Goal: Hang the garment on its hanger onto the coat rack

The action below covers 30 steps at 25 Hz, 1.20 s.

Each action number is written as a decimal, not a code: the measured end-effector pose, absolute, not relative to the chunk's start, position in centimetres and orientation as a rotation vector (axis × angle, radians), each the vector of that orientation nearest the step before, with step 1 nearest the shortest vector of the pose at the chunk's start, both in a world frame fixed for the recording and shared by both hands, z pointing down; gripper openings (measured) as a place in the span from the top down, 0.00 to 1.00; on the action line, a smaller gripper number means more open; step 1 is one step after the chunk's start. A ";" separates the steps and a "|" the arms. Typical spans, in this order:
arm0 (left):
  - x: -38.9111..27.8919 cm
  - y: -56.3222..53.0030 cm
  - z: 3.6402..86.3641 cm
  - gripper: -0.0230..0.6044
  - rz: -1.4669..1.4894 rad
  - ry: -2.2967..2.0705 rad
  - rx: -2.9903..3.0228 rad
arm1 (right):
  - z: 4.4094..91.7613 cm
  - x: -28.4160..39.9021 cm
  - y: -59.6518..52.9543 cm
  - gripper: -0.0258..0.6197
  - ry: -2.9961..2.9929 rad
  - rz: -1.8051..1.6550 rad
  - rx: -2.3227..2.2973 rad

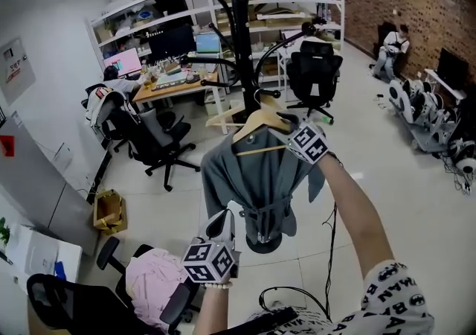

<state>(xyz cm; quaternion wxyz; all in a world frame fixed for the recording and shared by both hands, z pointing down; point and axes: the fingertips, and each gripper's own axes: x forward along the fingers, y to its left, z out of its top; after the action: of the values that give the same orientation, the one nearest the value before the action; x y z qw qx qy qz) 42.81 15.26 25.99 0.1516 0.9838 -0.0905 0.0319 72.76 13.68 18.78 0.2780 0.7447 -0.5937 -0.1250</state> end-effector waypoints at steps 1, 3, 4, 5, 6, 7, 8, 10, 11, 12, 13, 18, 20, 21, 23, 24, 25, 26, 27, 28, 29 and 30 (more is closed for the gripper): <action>42.7 15.3 26.0 0.98 0.092 -0.253 2.825 | 18.3 72.5 14.3 0.61 -1.582 -0.352 2.020; 42.4 15.2 25.8 0.98 0.095 -0.236 2.829 | 16.9 71.4 16.1 0.61 -1.551 -0.409 2.073; 42.3 15.1 25.8 0.98 0.098 -0.227 2.831 | 16.0 70.6 17.1 0.61 -1.539 -0.442 2.105; 42.2 15.0 25.8 0.98 0.102 -0.216 2.832 | 15.3 69.6 18.2 0.61 -1.536 -0.470 2.141; 41.9 15.0 25.9 0.98 0.106 -0.206 2.833 | 14.9 68.5 19.3 0.61 -1.541 -0.485 2.179; 41.7 15.0 26.0 0.98 0.110 -0.196 2.834 | 14.8 67.2 20.4 0.61 -1.552 -0.486 2.217; 41.4 15.0 26.1 0.98 0.115 -0.186 2.835 | 15.0 65.9 21.5 0.64 -1.562 -0.475 2.253; 40.9 15.1 26.2 0.98 0.124 -0.166 2.840 | 15.9 63.1 23.5 0.80 -1.585 -0.444 2.329; 40.7 15.2 26.3 0.98 0.131 -0.156 2.843 | 16.5 61.5 24.4 0.89 -1.604 -0.425 2.369; 40.5 15.3 26.5 0.98 0.138 -0.147 2.847 | 17.3 59.9 25.3 0.94 -1.633 -0.395 2.411; 40.2 15.5 26.7 0.98 0.147 -0.138 2.850 | 18.1 58.1 26.1 0.95 -1.669 -0.354 2.456; 38.7 16.2 27.9 0.98 0.173 -0.112 2.862 | 23.2 51.1 29.1 0.95 -1.728 -0.106 2.634; 38.1 16.5 28.5 0.98 0.178 -0.111 2.863 | 25.6 49.3 29.9 0.95 -1.715 0.022 2.682; 37.7 16.7 28.8 0.98 0.184 -0.112 2.860 | 26.8 48.4 30.2 0.95 -1.712 0.092 2.703; 37.0 17.0 29.4 0.98 0.195 -0.116 2.858 | 28.7 47.0 30.8 0.95 -1.704 0.217 2.742; 36.6 17.1 29.7 0.98 0.201 -0.117 2.859 | 29.5 46.4 30.9 0.95 -1.698 0.266 2.758; 36.3 17.1 30.0 0.98 0.206 -0.116 2.860 | 30.1 45.9 31.0 0.95 -1.687 0.305 2.769; 36.0 17.1 30.2 0.98 0.211 -0.115 2.862 | 30.6 45.5 31.0 0.95 -1.671 0.334 2.774; 35.8 17.2 30.4 0.98 0.215 -0.114 2.863 | 30.9 45.2 31.0 0.95 -1.654 0.354 2.776; 35.6 17.2 30.6 0.98 0.218 -0.115 2.864 | 31.1 44.9 31.0 0.95 -1.639 0.368 2.777; 35.5 17.1 30.7 0.98 0.219 -0.119 2.862 | 31.1 44.7 31.0 0.95 -1.628 0.379 2.778; 35.3 17.1 30.8 0.98 0.218 -0.123 2.858 | 31.1 44.5 31.0 0.95 -1.621 0.387 2.778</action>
<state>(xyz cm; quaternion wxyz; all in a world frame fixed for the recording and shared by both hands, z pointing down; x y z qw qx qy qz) 35.32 17.15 30.81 0.1360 0.9869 -0.0425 0.0754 44.47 30.97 31.10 -0.0488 0.8565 -0.4998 0.1193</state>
